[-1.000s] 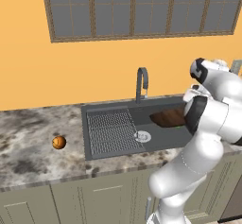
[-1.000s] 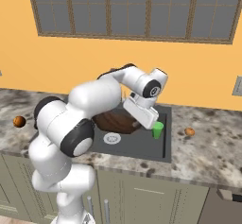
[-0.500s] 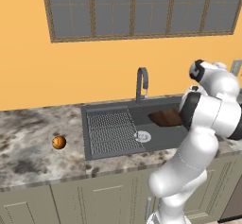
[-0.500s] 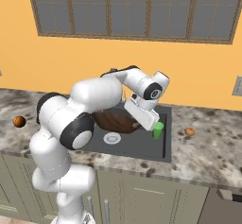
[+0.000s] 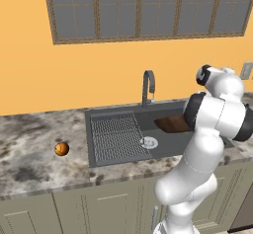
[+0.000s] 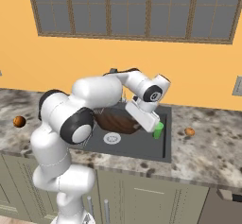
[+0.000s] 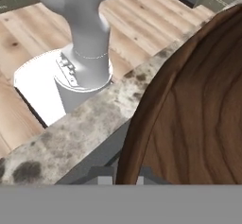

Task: Remove the orange and tangerine from the sink. Then move the bowl and cup from the counter to the sink for washing.

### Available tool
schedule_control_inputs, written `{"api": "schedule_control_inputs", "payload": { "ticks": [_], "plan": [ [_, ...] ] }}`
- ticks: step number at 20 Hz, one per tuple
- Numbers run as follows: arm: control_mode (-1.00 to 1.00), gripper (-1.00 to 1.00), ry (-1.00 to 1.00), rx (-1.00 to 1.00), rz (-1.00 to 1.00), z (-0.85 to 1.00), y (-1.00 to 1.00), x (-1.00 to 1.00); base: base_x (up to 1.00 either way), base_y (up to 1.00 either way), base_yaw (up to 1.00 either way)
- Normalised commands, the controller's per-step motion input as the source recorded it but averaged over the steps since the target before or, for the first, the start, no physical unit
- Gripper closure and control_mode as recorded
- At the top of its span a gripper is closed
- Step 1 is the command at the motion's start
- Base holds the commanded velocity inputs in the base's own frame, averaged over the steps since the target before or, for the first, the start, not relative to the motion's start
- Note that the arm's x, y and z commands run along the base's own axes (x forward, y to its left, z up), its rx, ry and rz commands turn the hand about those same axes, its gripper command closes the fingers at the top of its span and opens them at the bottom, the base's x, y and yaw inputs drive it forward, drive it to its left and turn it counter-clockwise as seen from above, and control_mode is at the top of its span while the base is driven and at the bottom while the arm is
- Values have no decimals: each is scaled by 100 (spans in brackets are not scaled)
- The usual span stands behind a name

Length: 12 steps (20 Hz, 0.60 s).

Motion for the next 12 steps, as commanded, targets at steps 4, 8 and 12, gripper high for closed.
{"api": "schedule_control_inputs", "payload": {
  "ticks": [4,8,12],
  "plan": [
    [-100,100,-13,-2,-3,-15,0,4,0,0,0],
    [-100,100,-11,-4,-3,-18,0,9,0,0,0],
    [-100,100,-8,-8,-5,-22,3,15,0,0,0]
  ]
}}
